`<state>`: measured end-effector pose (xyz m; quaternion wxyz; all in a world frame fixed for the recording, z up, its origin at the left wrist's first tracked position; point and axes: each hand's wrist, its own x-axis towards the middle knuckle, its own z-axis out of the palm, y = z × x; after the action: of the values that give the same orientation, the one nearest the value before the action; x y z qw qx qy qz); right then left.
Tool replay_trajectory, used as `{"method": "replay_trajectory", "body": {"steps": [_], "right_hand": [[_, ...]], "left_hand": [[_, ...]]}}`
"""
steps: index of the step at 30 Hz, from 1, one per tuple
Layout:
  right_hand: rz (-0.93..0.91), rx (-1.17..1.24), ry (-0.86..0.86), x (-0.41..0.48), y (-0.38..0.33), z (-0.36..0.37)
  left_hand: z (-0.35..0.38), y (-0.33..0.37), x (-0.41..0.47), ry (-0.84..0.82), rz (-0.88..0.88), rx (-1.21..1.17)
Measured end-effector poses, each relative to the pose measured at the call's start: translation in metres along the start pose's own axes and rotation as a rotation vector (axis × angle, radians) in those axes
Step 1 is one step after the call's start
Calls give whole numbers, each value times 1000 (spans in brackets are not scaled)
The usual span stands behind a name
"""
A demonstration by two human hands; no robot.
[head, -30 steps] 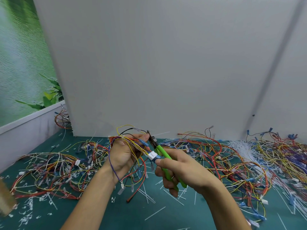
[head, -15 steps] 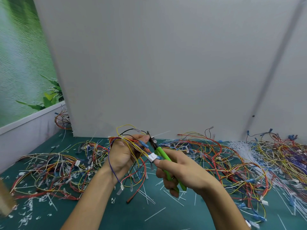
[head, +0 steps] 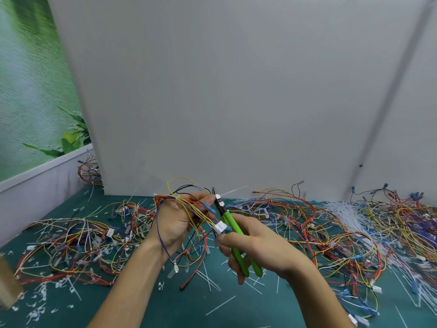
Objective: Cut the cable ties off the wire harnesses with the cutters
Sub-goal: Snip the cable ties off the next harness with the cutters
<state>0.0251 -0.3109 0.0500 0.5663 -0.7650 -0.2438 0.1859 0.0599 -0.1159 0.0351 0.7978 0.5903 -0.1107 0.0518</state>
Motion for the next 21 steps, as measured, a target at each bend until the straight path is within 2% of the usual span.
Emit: {"method": "replay_trajectory", "body": {"steps": [9,21], "right_hand": [[-1,53,-3,0,7,-1],[16,-19,-8,-1,0,1]], "left_hand": [[0,-1,0,10,-8,4],[0,1,0,-8,-15,17]]}}
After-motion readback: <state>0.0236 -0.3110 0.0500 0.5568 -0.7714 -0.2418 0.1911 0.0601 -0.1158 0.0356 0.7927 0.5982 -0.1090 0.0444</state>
